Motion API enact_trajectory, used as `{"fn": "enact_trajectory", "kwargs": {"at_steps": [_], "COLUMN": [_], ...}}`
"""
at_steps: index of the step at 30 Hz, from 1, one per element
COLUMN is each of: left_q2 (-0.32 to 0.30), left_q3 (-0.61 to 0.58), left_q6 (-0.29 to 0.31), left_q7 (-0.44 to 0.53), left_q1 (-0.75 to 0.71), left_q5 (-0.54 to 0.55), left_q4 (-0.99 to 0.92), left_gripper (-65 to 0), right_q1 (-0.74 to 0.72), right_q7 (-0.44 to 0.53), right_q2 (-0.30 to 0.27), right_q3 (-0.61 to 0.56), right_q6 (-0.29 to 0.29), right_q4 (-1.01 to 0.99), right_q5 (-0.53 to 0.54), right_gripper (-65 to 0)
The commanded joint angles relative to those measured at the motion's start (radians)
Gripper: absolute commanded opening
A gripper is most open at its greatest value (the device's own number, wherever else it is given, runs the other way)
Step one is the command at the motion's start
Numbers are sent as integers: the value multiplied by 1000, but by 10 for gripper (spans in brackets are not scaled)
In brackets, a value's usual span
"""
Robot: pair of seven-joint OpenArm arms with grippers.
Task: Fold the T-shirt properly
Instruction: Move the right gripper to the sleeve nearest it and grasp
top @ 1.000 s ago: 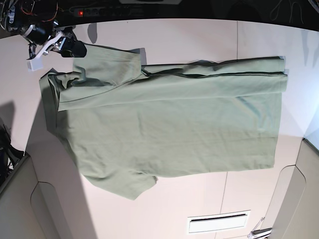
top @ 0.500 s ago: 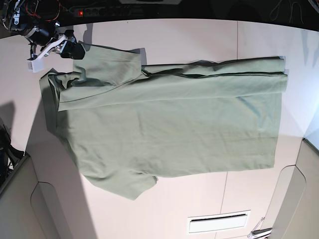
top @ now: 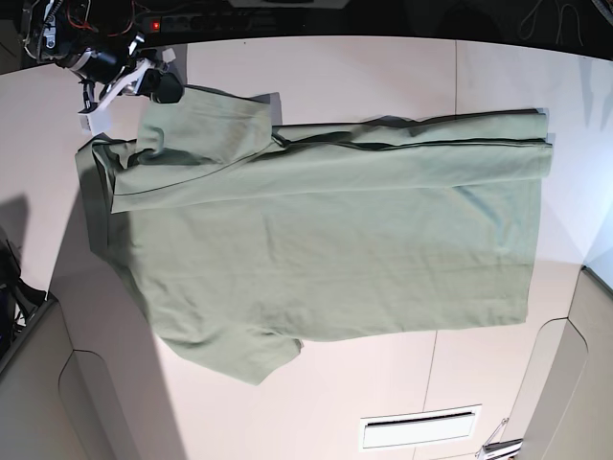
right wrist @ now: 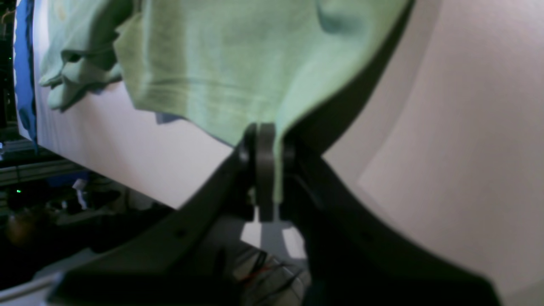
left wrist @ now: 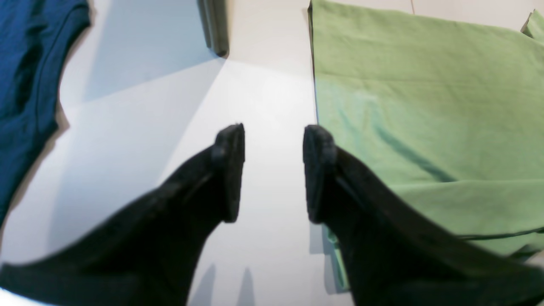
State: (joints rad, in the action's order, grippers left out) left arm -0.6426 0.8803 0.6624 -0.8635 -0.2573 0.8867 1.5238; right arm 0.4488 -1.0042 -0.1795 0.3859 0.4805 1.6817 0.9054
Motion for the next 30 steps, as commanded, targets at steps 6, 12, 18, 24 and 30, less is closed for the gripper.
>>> {"fn": "enact_trajectory", "kwargs": {"at_steps": [6, 12, 18, 24, 30], "left_q2": [-28, -28, -28, -28, -27], "left_q3": [9, 9, 10, 9, 10], "left_q6": [8, 8, 8, 8, 8], "left_q7": [21, 21, 21, 21, 13], "left_q1": [5, 5, 5, 5, 5], "left_q5": [14, 14, 14, 14, 11], "left_q4": [17, 17, 17, 17, 17], "left_gripper": [-394, -394, -394, -394, -394], "right_q1": [-108, -304, -475, -571, -612], "right_q7": [9, 32, 142, 258, 335], "right_q2": [-5, -5, -5, -5, -5], "right_q3": [-3, -63, -204, -320, -334], "right_q6": [93, 96, 95, 91, 83], "right_q4": [14, 13, 13, 13, 13], "right_q5": [158, 122, -104, -300, -402], "right_gripper": [-650, -650, -650, -650, -369]}}
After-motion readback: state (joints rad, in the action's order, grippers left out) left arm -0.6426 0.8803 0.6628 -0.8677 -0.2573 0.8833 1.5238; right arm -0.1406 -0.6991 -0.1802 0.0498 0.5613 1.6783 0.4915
